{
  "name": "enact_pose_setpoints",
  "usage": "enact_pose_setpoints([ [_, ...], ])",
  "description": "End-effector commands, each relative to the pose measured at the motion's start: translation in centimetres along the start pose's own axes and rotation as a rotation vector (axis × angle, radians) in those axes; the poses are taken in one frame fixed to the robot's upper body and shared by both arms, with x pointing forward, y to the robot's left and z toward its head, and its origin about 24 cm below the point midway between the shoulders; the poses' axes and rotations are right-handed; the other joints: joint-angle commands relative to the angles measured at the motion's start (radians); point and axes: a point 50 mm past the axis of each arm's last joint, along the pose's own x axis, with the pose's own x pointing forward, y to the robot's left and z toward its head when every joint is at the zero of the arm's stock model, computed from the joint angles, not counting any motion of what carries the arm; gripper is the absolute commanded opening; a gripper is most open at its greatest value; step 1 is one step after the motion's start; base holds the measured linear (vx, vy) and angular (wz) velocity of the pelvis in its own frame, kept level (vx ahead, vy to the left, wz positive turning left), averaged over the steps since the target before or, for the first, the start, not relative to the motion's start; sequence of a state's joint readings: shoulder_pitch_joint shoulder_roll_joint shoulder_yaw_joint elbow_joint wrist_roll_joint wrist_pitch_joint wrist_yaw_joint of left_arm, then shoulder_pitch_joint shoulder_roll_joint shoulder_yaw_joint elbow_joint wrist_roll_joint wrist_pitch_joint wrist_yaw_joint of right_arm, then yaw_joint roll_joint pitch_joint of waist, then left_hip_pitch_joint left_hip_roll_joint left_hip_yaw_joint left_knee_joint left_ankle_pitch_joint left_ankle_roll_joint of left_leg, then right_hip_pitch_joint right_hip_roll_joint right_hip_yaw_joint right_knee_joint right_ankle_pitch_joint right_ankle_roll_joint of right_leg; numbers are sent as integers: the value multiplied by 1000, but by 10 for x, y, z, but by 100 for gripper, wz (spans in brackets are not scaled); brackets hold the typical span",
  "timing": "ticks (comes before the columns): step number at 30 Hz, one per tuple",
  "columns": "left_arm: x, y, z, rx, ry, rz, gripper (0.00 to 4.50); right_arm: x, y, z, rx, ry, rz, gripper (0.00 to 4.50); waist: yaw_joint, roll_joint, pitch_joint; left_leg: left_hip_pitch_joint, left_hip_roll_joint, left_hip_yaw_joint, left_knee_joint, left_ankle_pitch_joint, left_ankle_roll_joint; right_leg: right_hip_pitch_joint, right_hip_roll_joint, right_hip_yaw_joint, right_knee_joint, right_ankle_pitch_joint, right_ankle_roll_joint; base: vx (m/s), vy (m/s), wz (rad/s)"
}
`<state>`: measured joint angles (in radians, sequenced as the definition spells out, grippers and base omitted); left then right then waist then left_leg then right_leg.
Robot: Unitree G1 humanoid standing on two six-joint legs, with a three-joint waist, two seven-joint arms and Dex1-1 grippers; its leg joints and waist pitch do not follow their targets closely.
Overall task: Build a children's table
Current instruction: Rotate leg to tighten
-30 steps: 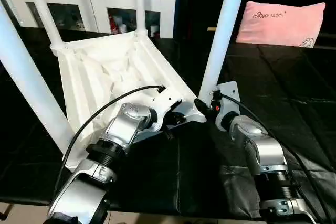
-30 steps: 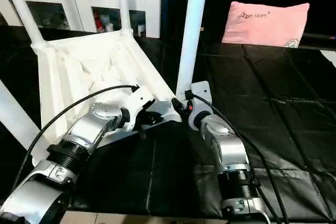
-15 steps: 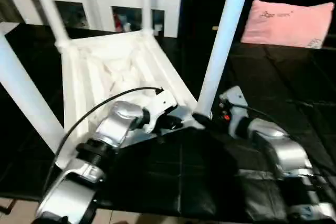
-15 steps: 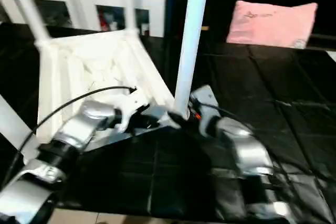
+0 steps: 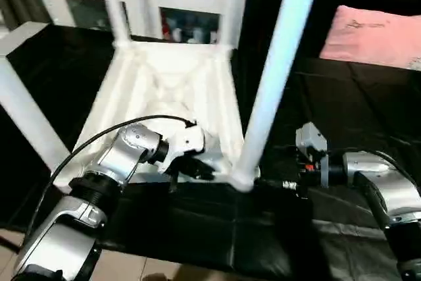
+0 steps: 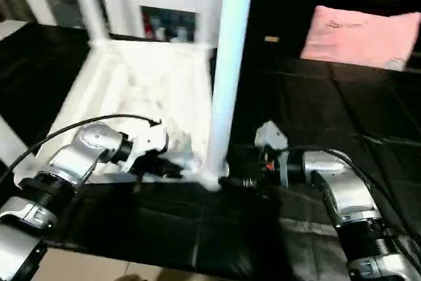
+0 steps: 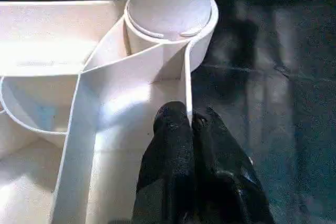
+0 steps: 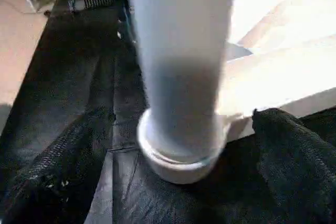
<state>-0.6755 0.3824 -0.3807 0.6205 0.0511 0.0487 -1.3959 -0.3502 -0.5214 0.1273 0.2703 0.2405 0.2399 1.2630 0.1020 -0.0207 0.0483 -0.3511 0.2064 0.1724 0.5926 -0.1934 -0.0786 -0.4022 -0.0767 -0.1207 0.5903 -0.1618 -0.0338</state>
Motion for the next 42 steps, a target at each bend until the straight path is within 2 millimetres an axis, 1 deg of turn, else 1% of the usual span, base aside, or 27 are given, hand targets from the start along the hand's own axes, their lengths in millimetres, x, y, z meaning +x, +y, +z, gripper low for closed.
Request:
enact_pose_setpoints([
  [1,4,-2,12,82,4,-96,0,-1,-2,4,-43,4,32,447,-5,1,-66,6,32,-2,-64,-169,61,60,-76,61,-73,-279,-170,0,0,0],
  [4,4,-3,14,119,13,-142,0,3,2,2,-26,21,127,447,-3,1,-67,2,33,-2,-64,-167,65,63,-75,60,-71,-275,-166,0,0,0],
  [5,5,-4,14,124,14,-153,0,4,3,2,-15,22,151,431,-2,1,-67,2,32,-2,-63,-166,68,63,-74,60,-71,-272,-168,0,0,0],
  [6,5,-4,14,124,14,-153,0,4,3,2,-15,22,151,431,0,2,-67,2,34,-2,-63,-164,69,63,-75,60,-71,-273,-169,0,0,0],
  [7,6,-4,15,128,14,-161,0,5,4,2,-15,21,164,421,0,1,-67,2,34,-2,-63,-163,68,63,-75,60,-71,-275,-168,0,0,0],
  [8,6,-4,15,130,15,-164,0,5,4,1,-14,22,169,410,3,1,-67,3,34,-2,-63,-164,66,63,-76,60,-71,-282,-168,0,0,0],
  [9,7,-5,15,132,15,-167,0,6,4,1,-13,22,173,410,4,2,-67,5,35,-2,-64,-168,62,61,-75,60,-73,-290,-169,0,0,0],
  [11,9,-6,16,141,13,-184,0,10,4,1,-15,20,190,384,5,1,-66,5,34,-2,-63,-174,59,60,-75,60,-73,-298,-167,0,0,0],
  [14,11,-7,17,148,10,-197,0,14,4,1,-19,18,201,372,6,0,-67,4,34,-2,-63,-167,57,61,-75,60,-72,-295,-164,0,0,0],
  [16,12,-8,17,152,10,-203,0,16,3,1,-20,18,196,347,6,1,-69,5,35,-2,-63,-164,57,60,-76,60,-70,-284,-169,0,0,0],
  [17,12,-8,17,152,10,-204,0,17,3,0,-20,17,196,340,5,1,-67,4,35,-3,-64,-164,57,61,-75,60,-70,-280,-172,0,0,0],
  [19,12,-9,16,155,11,-209,0,18,3,1,-14,14,205,332,6,0,-68,4,34,-2,-63,-167,56,62,-75,60,-71,-290,-166,0,0,0],
  [20,12,-9,16,155,11,-209,0,18,3,1,-14,14,205,305,6,0,-67,3,34,-3,-63,-167,57,63,-75,60,-71,-293,-164,0,0,0],
  [21,13,-10,16,155,13,-211,0,18,4,0,-10,12,215,305,5,-1,-67,3,33,-2,-64,-166,57,62,-75,60,-72,-297,-161,0,0,0],
  [24,13,-10,16,155,15,-213,0,18,4,0,-5,12,226,275,5,0,-67,2,33,-2,-63,-166,59,62,-75,60,-72,-302,-159,0,0,0],
  [25,13,-10,16,155,16,-214,0,18,4,0,-4,13,229,275,5,0,-67,3,33,-2,-63,-166,58,62,-74,60,-72,-304,-158,0,0,0],
  [28,14,-10,15,152,18,-214,0,19,5,-1,4,12,242,241,5,1,-68,3,34,-3,-63,-163,59,62,-74,59,-71,-292,-162,0,0,0],
  [30,14,-10,15,151,20,-212,0,19,6,-1,9,10,249,232,5,1,-68,3,33,-2,-62,-165,59,62,-74,60,-71,-293,-162,0,0,0],
  [31,14,-10,14,150,21,-210,0,19,6,-1,11,9,250,215,5,2,-68,4,34,-3,-63,-165,58,62,-74,60,-72,-294,-163,0,0,0],
  [34,15,-9,14,143,25,-199,0,19,7,-1,12,8,253,208,5,2,-68,4,34,-3,-63,-165,57,62,-74,60,-71,-292,-164,0,0,0],
  [35,15,-9,13,140,28,-193,0,19,8,-2,11,8,254,206,5,4,-69,4,35,-3,-63,-163,56,61,-74,60,-70,-282,-167,0,0,0],
  [39,15,-8,12,131,33,-180,0,19,9,-2,18,-3,252,204,5,0,-67,4,33,-2,-63,-170,56,62,-74,60,-72,-296,-164,0,0,0],
  [42,15,-7,11,107,30,-165,0,21,9,0,32,-34,231,203,4,1,-67,4,34,-3,-63,-169,56,62,-74,60,-72,-303,-160,0,0,0],
])
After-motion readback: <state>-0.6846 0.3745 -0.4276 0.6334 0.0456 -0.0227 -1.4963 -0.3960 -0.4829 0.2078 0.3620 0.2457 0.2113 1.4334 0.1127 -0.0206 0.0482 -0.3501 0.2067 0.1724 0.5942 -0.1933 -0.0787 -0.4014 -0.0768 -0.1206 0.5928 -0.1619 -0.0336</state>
